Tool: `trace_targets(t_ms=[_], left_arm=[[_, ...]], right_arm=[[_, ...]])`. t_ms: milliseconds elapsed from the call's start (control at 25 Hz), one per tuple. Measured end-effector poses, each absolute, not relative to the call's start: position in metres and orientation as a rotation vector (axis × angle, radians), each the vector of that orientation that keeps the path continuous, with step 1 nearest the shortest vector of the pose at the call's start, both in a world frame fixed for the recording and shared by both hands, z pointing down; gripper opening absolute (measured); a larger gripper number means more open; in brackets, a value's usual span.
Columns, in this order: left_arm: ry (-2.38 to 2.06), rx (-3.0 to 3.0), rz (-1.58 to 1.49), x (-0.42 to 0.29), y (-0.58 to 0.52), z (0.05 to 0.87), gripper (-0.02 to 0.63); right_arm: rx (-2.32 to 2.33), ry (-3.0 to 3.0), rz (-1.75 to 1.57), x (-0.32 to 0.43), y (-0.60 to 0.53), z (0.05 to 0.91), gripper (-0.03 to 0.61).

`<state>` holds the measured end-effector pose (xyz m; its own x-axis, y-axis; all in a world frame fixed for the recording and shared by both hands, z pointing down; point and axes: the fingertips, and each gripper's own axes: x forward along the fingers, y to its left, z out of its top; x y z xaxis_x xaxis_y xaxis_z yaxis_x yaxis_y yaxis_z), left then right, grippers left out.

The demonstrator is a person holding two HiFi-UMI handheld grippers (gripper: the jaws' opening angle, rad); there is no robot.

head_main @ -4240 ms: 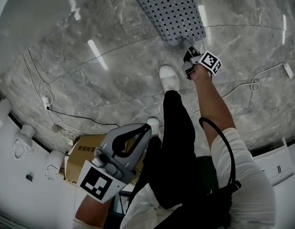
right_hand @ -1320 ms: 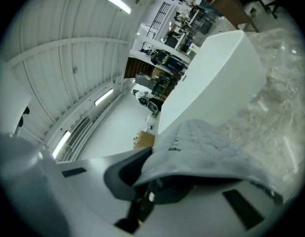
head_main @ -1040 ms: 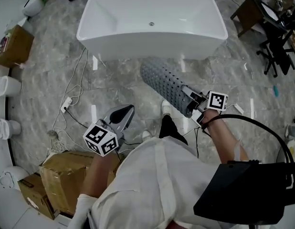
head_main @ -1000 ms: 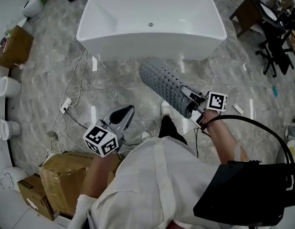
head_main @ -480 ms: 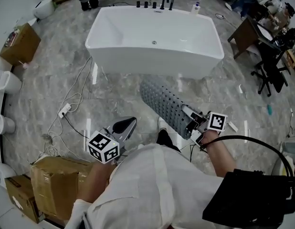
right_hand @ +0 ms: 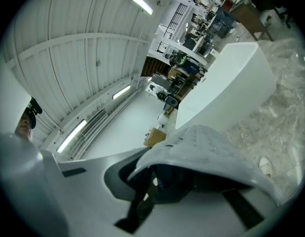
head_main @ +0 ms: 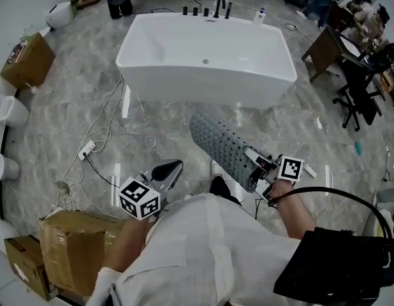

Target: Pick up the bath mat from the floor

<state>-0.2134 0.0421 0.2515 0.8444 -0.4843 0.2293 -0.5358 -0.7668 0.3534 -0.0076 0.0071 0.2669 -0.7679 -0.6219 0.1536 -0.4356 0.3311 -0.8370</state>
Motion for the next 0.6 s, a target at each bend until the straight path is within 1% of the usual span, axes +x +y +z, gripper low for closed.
trace_targets(t_ms=[600], left_arm=[[-0.764, 2.619, 0.151, -0.2149, 0.0401, 0.2500, 0.006]], right_arm=[[-0.955, 2.414, -1.397, -0.0104, 0.0048, 0.2622, 0.014]])
